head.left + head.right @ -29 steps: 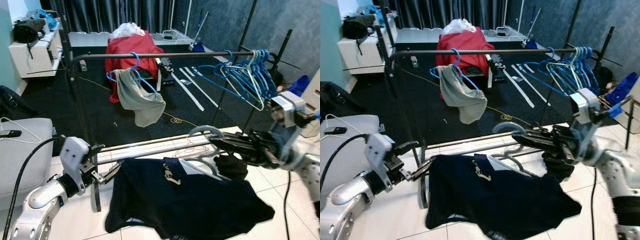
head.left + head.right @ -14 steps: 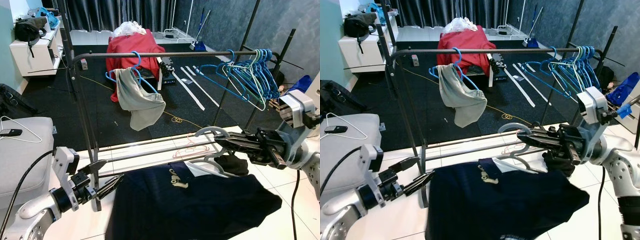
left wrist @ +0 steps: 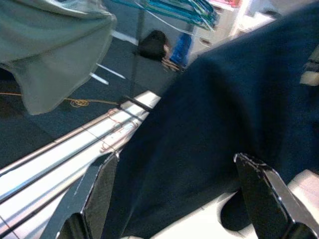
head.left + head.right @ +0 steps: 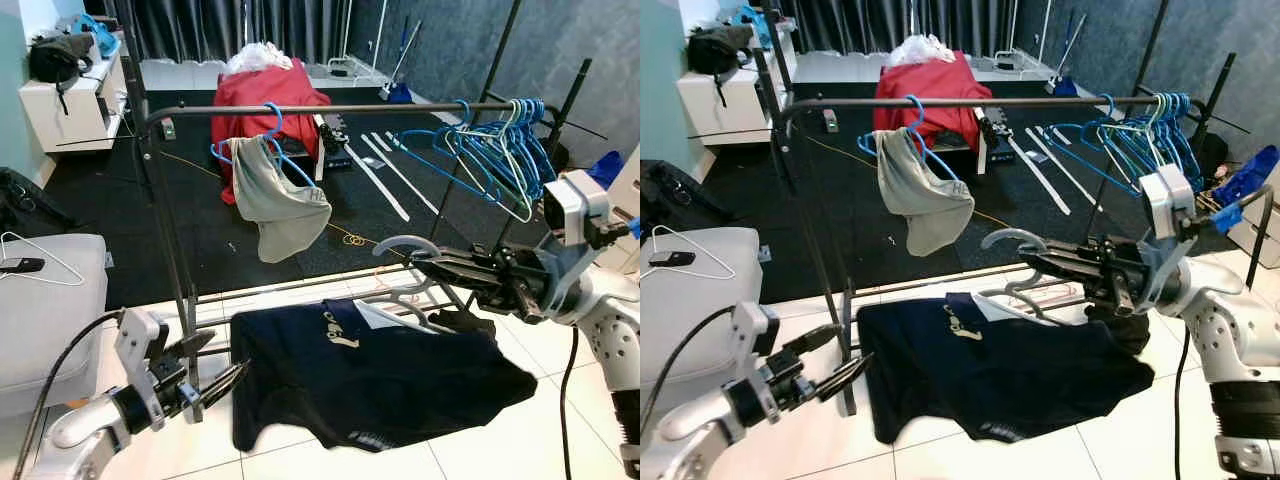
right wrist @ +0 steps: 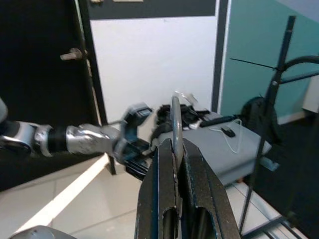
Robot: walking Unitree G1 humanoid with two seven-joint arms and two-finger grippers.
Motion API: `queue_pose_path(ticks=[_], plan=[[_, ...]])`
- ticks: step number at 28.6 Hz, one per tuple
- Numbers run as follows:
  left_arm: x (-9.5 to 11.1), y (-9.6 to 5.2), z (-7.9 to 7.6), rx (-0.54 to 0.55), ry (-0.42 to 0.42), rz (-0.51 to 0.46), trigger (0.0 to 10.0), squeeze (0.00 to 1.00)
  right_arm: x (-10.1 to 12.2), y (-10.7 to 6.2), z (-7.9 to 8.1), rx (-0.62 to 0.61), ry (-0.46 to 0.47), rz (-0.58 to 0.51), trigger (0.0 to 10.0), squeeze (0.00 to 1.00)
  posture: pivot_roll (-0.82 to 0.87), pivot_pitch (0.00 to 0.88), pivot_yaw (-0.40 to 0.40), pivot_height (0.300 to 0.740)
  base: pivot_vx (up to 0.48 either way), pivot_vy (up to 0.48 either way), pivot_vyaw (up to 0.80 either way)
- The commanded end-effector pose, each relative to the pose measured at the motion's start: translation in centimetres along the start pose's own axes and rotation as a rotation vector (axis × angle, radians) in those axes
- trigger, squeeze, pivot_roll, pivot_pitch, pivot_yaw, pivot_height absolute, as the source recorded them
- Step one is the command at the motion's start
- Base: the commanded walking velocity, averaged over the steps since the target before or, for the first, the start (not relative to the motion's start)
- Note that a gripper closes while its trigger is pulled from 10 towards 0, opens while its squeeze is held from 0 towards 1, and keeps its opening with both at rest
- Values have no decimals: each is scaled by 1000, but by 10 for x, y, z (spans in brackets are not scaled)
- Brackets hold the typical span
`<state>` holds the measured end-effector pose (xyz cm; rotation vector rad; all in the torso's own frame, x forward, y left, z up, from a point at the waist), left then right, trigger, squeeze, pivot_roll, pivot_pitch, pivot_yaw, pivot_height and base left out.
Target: Hang hanger
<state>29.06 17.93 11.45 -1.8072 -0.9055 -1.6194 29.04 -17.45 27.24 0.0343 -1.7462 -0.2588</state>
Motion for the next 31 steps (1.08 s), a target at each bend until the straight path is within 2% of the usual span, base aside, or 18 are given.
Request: queue_pose_path(ticks=[1, 3, 4, 7, 11, 12, 13, 14, 15, 16, 25, 28, 29, 31], plan=[[-7, 0, 1, 12, -6, 11, 10000, 0, 15, 1, 2, 25, -41, -39, 10000, 0, -114, 62, -77, 740, 0, 0, 0], [-8, 1, 2, 14, -13, 9, 10000, 0, 16, 1, 2, 26, -40, -43, 10000, 0, -114, 62, -77, 740, 0, 0, 0], [-3, 6, -1, -13, -73, -28, 10000, 0, 17, 1, 2, 35, -32, -45, 10000, 0, -120, 62, -77, 740, 0, 0, 0], [1, 10, -6, -56, -118, -46, 10000, 0, 18, 1, 2, 39, -26, -47, 10000, 0, -120, 62, -77, 740, 0, 0, 0], [2, 11, -15, -114, -141, -46, 10000, 0, 16, 1, 1, 35, -22, -48, 10000, 0, -114, 61, -77, 740, 0, 0, 0], [3, 11, -16, -122, -143, -55, 4980, 0, 15, 1, 1, 34, -21, -47, 10000, 0, -114, 61, -77, 740, 0, 0, 0], [3, 11, -16, -122, -143, -55, 4980, 0, 15, 1, 1, 34, -21, -47, 10000, 0, -114, 61, -77, 740, 0, 0, 0], [6, 12, -16, -124, -153, -72, 3216, 0, 15, 1, 1, 34, -19, -47, 10000, 0, -114, 61, -77, 740, 0, 0, 0], [8, 11, -15, -128, -164, -86, 3216, 0, 15, 1, 1, 33, -18, -47, 10000, 0, -111, 60, -77, 740, 0, 0, 0], [11, 11, -16, -141, -174, -97, 0, 0, 15, 1, 1, 34, -16, -47, 10000, 0, -111, 60, -77, 740, 0, 0, 0], [14, 7, -26, -219, -222, -92, 0, 0, 10, 1, 1, 29, -10, -33, 10000, 0, -105, 52, -78, 740, 0, 0, 0], [15, 5, -22, -192, -208, -99, 0, 0, 7, 0, 0, 21, -14, -14, 10000, 0, -105, 51, -78, 740, 0, 0, 0], [21, 3, -10, -129, -196, -136, 0, 0, 4, 0, 0, 15, -14, 1, 10000, 0, -104, 47, -78, 740, 0, 0, 0], [21, 3, -10, -129, -196, -136, 0, 0, 4, 0, 0, 15, -14, 1, 10000, 0, -104, 47, -78, 740, 0, 0, 0]])
Point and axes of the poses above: a point about 5 cm out from each wrist's last joint towards the gripper, its own y axis pointing out of the wrist towards the gripper, its own x axis along the axis of the wrist's last joint, z = x × y, the point moved 4 cm from there along y, pointing out of the wrist towards the gripper, and after that the axes turned 5 degrees about -y, right-handed, at the moved point
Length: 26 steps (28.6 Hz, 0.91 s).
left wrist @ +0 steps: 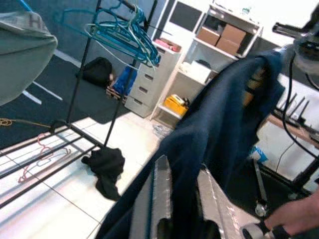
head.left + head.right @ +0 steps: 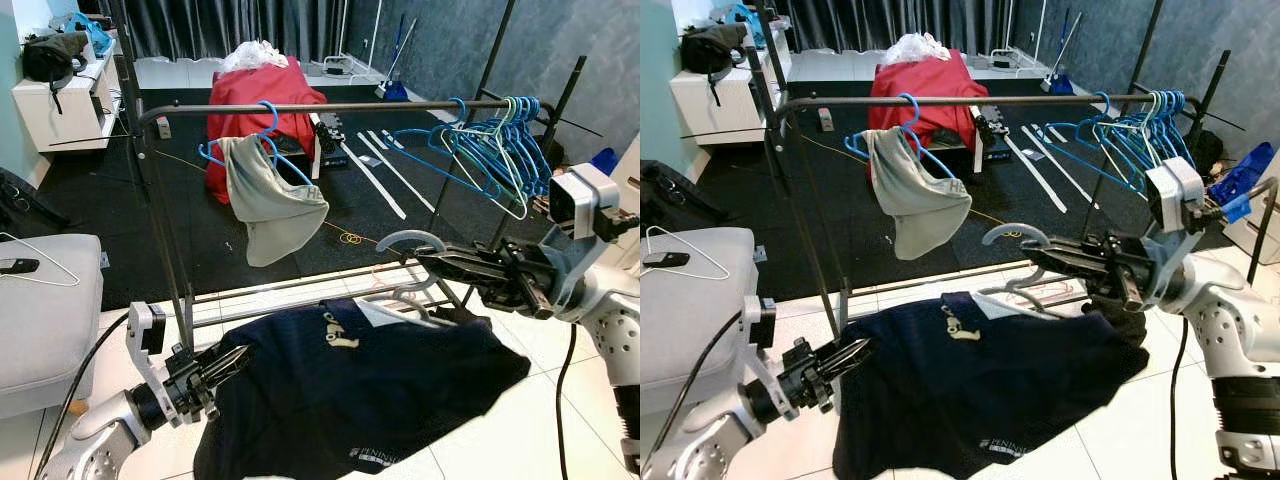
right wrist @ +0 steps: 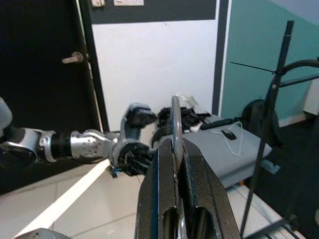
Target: Hang hanger
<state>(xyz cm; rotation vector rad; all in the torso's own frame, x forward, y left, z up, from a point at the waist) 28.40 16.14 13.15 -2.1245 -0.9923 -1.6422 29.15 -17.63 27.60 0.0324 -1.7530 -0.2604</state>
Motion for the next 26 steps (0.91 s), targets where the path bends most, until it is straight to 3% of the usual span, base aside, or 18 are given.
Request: queue_pose_path(ticks=[1, 4, 7, 13, 16, 17, 19, 20, 21, 22, 24, 25, 26], plan=[[11, -5, 10, 64, 29, -41, 0, 0, 0, 0, 2, 15, -6, 4, 10000, 0, -104, 47, -78, 740, 0, 0, 0], [15, -8, 15, 91, 40, -51, 0, 0, -4, 0, 2, 11, -5, 25, 10000, 0, -104, 43, -79, 740, 0, 0, 0], [31, -20, 33, 192, 114, -75, 0, 0, -20, -2, 4, 2, 3, 104, 10000, 0, -104, 47, -81, 740, 0, 0, 0], [43, -32, 51, 303, 194, -81, 0, 0, -35, -10, 10, -6, 37, 170, 10000, 0, -104, 56, -82, 740, 0, 0, 0], [43, -32, 51, 297, 190, -73, 0, 0, -35, -12, 9, -21, 33, 168, 10000, 0, -104, 56, -81, 740, 0, 0, 0], [40, -30, 49, 286, 188, -49, 2235, 0, -33, -13, 7, -34, 22, 163, 10000, 0, -106, 57, -78, 740, 0, 0, 0], [40, -30, 49, 286, 188, -49, 2235, 0, -33, -13, 7, -34, 22, 163, 10000, 0, -106, 57, -78, 740, 0, 0, 0], [32, -24, 43, 250, 186, -7, 10000, 478, -29, -11, 3, -54, -2, 142, 10000, 0, -109, 58, -74, 740, 0, 0, 0], [32, -24, 43, 250, 186, -7, 10000, 478, -29, -11, 3, -54, -2, 142, 10000, 0, -109, 58, -74, 740, 0, 0, 0], [20, -17, 35, 203, 165, 31, 10000, 1000, -21, -8, -1, -68, -22, 103, 10000, 0, -113, 61, -72, 740, 0, 0, 0], [20, -17, 35, 203, 165, 31, 10000, 1000, -21, -8, -1, -68, -22, 103, 10000, 0, -113, 61, -72, 740, 0, 0, 0], [9, -11, 24, 150, 134, 58, 10000, 1000, -12, -4, -3, -72, -34, 53, 10000, 0, -115, 62, -74, 740, 0, 0, 0], [9, -11, 24, 150, 134, 58, 10000, 1000, -12, -4, -3, -72, -34, 53, 10000, 0, -115, 62, -74, 740, 0, 0, 0]])
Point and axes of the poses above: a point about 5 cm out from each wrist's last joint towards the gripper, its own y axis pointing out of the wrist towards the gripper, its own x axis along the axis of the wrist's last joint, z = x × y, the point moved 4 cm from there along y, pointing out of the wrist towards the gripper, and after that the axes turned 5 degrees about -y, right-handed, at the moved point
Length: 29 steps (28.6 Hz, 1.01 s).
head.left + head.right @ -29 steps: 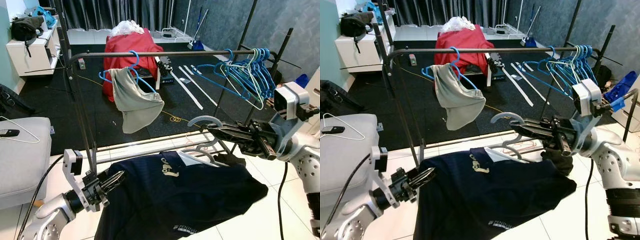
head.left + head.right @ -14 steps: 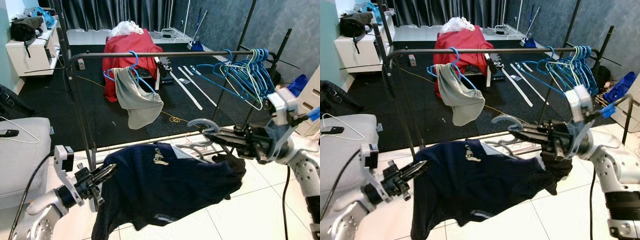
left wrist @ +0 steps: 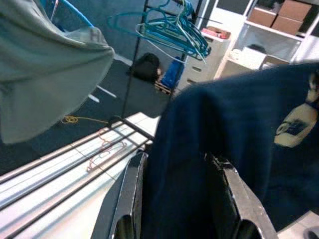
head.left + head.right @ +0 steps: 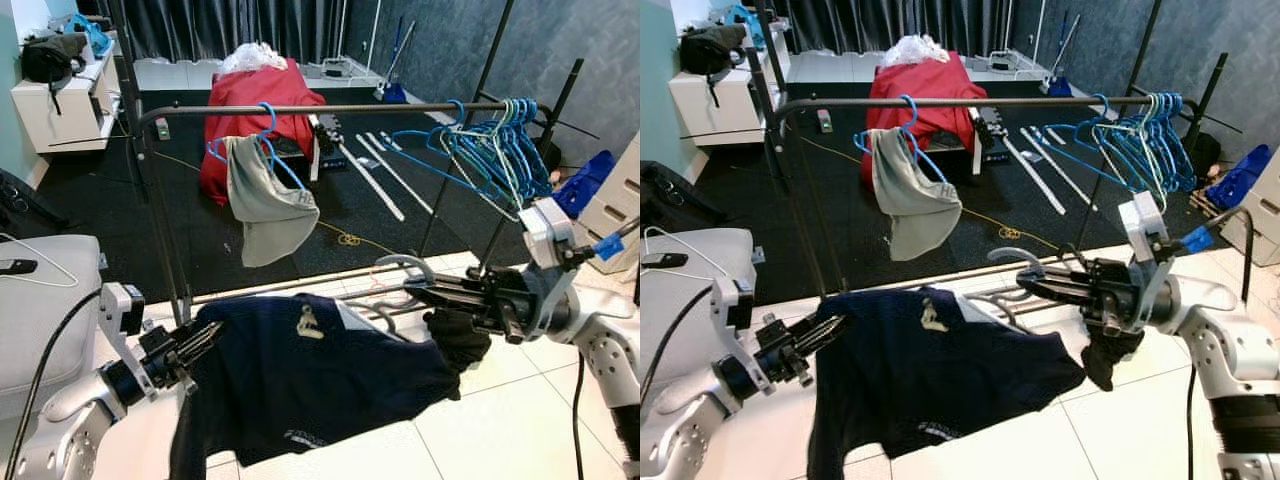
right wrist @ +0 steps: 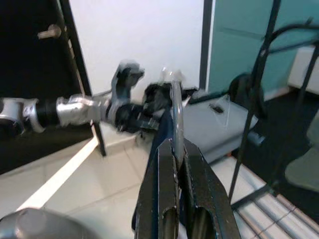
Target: Hang hanger
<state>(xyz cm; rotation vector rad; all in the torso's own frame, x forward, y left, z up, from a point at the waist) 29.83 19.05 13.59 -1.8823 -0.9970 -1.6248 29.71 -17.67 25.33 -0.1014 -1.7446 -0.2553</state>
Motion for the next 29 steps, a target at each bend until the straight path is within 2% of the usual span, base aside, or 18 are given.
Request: queue_pose_path(ticks=[1, 2, 3, 4, 5, 6, 7, 12, 15, 16, 17, 18, 23, 27, 29], plan=[[-13, 4, -16, -58, -54, 37, 10000, 0, 21, 2, -3, -3, -35, -88, 10000, 0, -115, 63, -75, 740, 0, 0, 0], [-13, 4, -16, -58, -54, 37, 10000, 0, 21, 2, -3, -3, -35, -88, 10000, 0, -115, 63, -75, 740, 0, 0, 0], [-19, 6, -28, -105, -104, 45, 10000, 0, 30, 3, -5, -4, -40, -129, 10000, 0, -116, 63, -76, 740, 0, 0, 0], [-19, 6, -28, -105, -104, 45, 10000, 0, 30, 3, -5, -4, -40, -129, 10000, 0, -116, 63, -76, 740, 0, 0, 0], [-24, 8, -38, -143, -136, 61, 10000, 0, 37, 3, -6, -6, -47, -154, 10000, 0, -117, 63, -78, 740, 0, 0, 0], [-24, 8, -38, -143, -136, 61, 10000, 0, 37, 3, -6, -6, -47, -154, 10000, 0, -117, 63, -78, 740, 0, 0, 0], [-29, 8, -44, -165, -166, 77, 10000, 0, 42, 3, -7, -5, -50, -173, 10000, 0, -117, 63, -79, 740, 0, 0, 0], [-38, 7, -46, -152, -161, 98, 10000, 0, 47, 3, -6, 10, -47, -187, 10000, 0, -117, 65, -81, 740, 0, 0, 0], [-43, 6, -39, -103, -146, 89, 10000, 0, 47, 3, -4, 24, -43, -180, 10000, 0, -120, 66, -83, 740, 0, 0, 0], [-42, 5, -35, -74, -143, 76, 9176, 0, 47, 3, -4, 24, -44, -175, 10000, 0, -120, 66, -83, 740, 0, 0, 0], [-42, 5, -33, -56, -141, 68, 9176, 0, 47, 2, -4, 22, -44, -172, 10000, 0, -120, 66, -83, 740, 0, 0, 0], [-41, 4, -32, -54, -150, 62, 0, 0, 47, 2, -4, 20, -43, -172, 10000, 0, -120, 67, -82, 740, 0, 0, 0], [-35, 3, -28, -33, -151, 40, 0, 0, 47, 0, -6, 11, -39, -176, 10000, 0, -118, 68, -82, 740, 0, 0, 0], [-33, 3, -21, 2, -111, 33, 0, 0, 45, -2, -7, 2, -38, -168, 10000, 0, -117, 68, -82, 740, 0, 0, 0], [-32, 0, -13, 35, -70, 42, 0, 0, 42, -4, -7, -6, -31, -149, 10000, 0, -119, 67, -81, 740, 0, 0, 0]])
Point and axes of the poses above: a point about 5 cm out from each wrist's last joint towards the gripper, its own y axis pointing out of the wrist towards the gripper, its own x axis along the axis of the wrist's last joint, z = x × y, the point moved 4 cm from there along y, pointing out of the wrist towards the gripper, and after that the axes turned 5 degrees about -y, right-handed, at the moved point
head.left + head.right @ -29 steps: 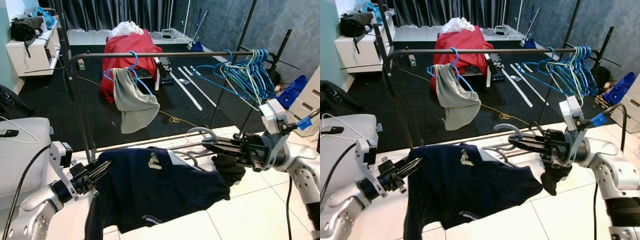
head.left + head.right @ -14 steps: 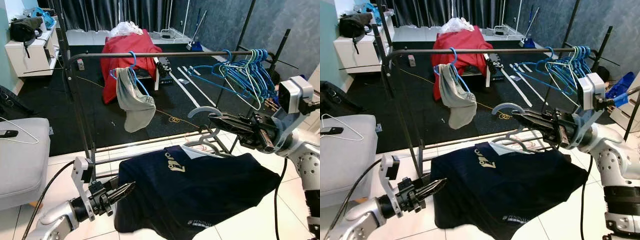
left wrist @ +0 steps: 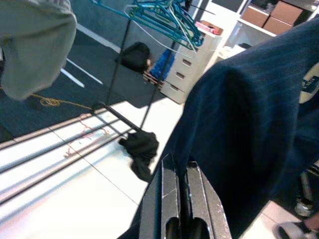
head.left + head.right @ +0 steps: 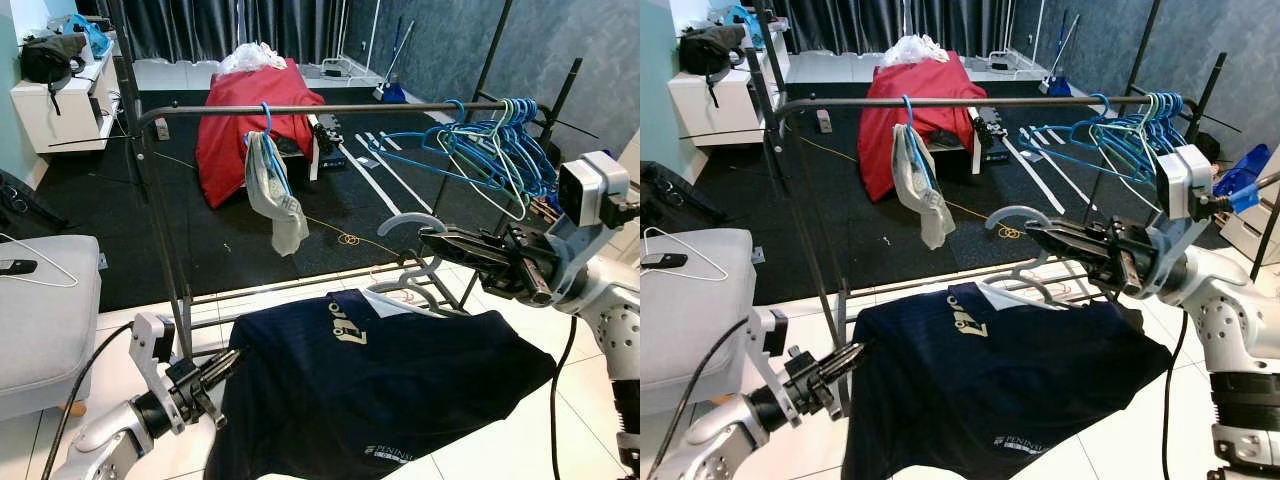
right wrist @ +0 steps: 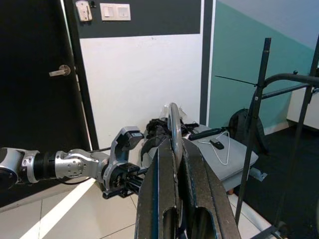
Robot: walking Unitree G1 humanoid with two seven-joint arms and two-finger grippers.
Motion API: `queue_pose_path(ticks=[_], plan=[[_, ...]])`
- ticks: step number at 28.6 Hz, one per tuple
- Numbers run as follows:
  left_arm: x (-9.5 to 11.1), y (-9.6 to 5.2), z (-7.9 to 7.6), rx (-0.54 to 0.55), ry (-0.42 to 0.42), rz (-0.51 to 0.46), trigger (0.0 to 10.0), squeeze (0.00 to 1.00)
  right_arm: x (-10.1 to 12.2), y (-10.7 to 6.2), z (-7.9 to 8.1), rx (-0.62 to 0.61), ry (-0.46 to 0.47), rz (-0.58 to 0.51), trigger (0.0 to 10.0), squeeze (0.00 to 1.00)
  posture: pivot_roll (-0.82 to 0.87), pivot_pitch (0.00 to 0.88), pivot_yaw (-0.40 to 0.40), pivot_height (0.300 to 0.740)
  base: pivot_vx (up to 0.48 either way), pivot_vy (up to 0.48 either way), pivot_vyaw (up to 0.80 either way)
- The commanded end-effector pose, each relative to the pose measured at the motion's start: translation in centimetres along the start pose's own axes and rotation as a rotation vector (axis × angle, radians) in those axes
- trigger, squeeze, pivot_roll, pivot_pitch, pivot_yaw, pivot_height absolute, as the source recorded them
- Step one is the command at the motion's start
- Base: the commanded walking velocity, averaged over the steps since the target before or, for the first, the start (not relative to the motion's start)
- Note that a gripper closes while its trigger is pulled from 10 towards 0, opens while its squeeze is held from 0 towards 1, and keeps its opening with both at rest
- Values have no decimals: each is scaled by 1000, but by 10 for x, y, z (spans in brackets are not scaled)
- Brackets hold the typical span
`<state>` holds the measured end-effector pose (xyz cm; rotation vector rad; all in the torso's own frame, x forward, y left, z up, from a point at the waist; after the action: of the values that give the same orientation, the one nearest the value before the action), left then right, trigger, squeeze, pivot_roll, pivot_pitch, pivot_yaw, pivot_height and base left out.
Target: Hang hanger
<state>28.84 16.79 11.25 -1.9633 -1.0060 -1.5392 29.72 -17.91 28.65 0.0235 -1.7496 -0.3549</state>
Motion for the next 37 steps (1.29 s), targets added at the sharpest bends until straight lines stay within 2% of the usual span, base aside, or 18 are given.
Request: queue_pose_path(ticks=[1, 10, 14, 15, 16, 18, 19, 20, 21, 23, 24, 25, 26, 27, 28, 29, 32, 37], plan=[[-1, -7, 12, 50, 35, 22, 0, 0, 6, -6, -2, -12, -33, 16, 10000, 0, -119, 67, -81, 740, 0, 0, 0], [8, -21, 36, 121, 121, 64, 0, 0, -19, -20, 0, -27, -22, 166, 10000, 0, -116, 68, -82, 740, 0, 0, 0], [22, -29, 57, 236, 198, 62, 0, 0, -38, -30, 5, -18, -4, 274, 10000, 0, -114, 67, -81, 740, 0, 0, 0], [34, -33, 75, 366, 250, 34, 0, 0, -48, -35, 11, -4, 20, 324, 10000, 0, -113, 66, -80, 740, 0, 0, 0], [34, -33, 75, 366, 250, 34, 0, 0, -48, -35, 11, -4, 20, 324, 10000, 0, -113, 66, -80, 740, 0, 0, 0], [46, -37, 91, 486, 273, -8, 0, 0, -52, -38, 15, 3, 38, 349, 10000, 0, -114, 66, -79, 740, 0, 0, 0], [56, -44, 107, 614, 278, -50, 0, 0, -54, -41, 16, -1, 43, 360, 10000, 0, -118, 64, -78, 740, 0, 0, 0], [56, -44, 107, 614, 278, -50, 0, 0, -54, -41, 16, -1, 43, 360, 10000, 0, -118, 64, -78, 740, 0, 0, 0], [62, -53, 120, 729, 296, -64, 0, 0, -53, -43, 16, -9, 39, 361, 10000, 0, -119, 64, -79, 740, 0, 0, 0], [62, -53, 120, 729, 296, -64, 0, 0, -53, -43, 16, -9, 39, 361, 10000, 0, -119, 64, -79, 740, 0, 0, 0], [67, -67, 134, 861, 305, -79, 0, 0, -52, -46, 15, -23, 35, 365, 10000, 0, -123, 59, -79, 740, 0, 0, 0], [67, -67, 134, 861, 305, -79, 0, 0, -52, -46, 15, -23, 35, 365, 10000, 0, -123, 59, -79, 740, 0, 0, 0], [71, -83, 145, 977, 334, -70, 0, 0, -52, -49, 14, -32, 33, 369, 10000, 0, -123, 59, -79, 740, 0, 0, 0], [71, -83, 145, 977, 334, -70, 0, 0, -52, -49, 14, -32, 33, 369, 10000, 0, -123, 59, -79, 740, 0, 0, 0], [73, -96, 152, 1062, 360, -64, 0, 0, -52, -51, 15, -36, 37, 372, 10000, 0, -120, 53, -82, 740, 0, 0, 0], [73, -96, 152, 1062, 360, -64, 0, 0, -52, -51, 15, -36, 37, 372, 10000, 0, -120, 53, -82, 740, 0, 0, 0], [77, -119, 163, 1200, 403, -41, 0, 0, -55, -53, 19, -34, 50, 383, 10000, 0, -117, 50, -84, 740, 0, 0, 0], [65, -127, 169, 1255, 408, 31, 0, 0, -54, -54, 20, -36, 54, 386, 10000, 0, -121, 55, -84, 740, 0, 0, 0]])
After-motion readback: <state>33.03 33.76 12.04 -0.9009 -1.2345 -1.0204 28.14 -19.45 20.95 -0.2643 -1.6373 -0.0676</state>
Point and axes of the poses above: a point about 5 cm out from each wrist's last joint towards the gripper, its own y axis pointing out of the wrist towards the gripper, its own x axis along the axis of the wrist's last joint, z = x × y, the point moved 4 cm from there along y, pointing out of the wrist towards the gripper, and after that the axes turned 5 degrees about -y, right-handed, at the moved point
